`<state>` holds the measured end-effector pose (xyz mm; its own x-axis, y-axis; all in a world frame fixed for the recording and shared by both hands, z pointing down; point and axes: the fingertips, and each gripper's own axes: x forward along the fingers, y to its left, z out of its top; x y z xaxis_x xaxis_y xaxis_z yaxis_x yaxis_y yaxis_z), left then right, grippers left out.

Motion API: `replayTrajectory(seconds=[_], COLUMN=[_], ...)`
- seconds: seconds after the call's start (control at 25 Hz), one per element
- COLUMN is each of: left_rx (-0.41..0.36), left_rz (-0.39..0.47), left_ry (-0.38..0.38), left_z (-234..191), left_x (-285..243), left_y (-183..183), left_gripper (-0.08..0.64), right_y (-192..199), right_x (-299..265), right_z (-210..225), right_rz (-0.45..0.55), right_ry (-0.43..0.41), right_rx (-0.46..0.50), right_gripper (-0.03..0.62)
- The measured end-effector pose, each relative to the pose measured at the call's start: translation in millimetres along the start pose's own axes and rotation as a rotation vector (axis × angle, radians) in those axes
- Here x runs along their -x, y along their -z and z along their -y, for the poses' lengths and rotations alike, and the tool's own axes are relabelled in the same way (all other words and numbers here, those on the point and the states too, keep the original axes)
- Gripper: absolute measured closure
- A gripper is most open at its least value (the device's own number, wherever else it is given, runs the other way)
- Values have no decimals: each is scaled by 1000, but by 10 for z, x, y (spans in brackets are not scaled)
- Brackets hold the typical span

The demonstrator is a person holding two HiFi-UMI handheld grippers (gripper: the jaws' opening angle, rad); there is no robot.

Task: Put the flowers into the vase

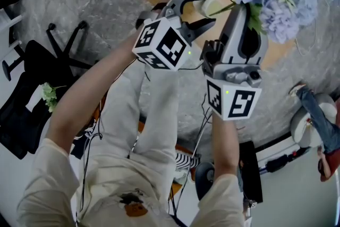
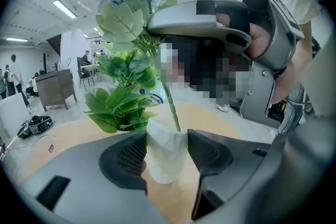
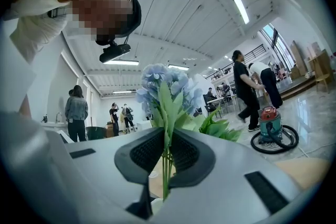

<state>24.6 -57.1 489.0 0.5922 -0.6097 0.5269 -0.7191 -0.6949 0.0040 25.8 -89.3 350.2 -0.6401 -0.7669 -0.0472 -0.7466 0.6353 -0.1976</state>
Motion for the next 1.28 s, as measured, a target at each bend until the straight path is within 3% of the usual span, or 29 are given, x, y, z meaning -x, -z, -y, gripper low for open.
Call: replayTrajectory(seconds=[0.48, 0.92, 1.28], left_rx=[-1, -8, -12], left_rz=[1, -6, -9], left_ry=[1, 5, 11], left_z=[100, 219, 144], left_x=[-44, -143, -154], left_y=[28, -26, -111], left_gripper=[311, 311, 310], right_y=[212, 748, 827], right_x=[323, 539, 513], right_z=[81, 253, 277], right_rz=[-71, -278, -357], right_ry=[-3, 9, -4], right_rx=[0, -1, 8], right_gripper=[571, 571, 571])
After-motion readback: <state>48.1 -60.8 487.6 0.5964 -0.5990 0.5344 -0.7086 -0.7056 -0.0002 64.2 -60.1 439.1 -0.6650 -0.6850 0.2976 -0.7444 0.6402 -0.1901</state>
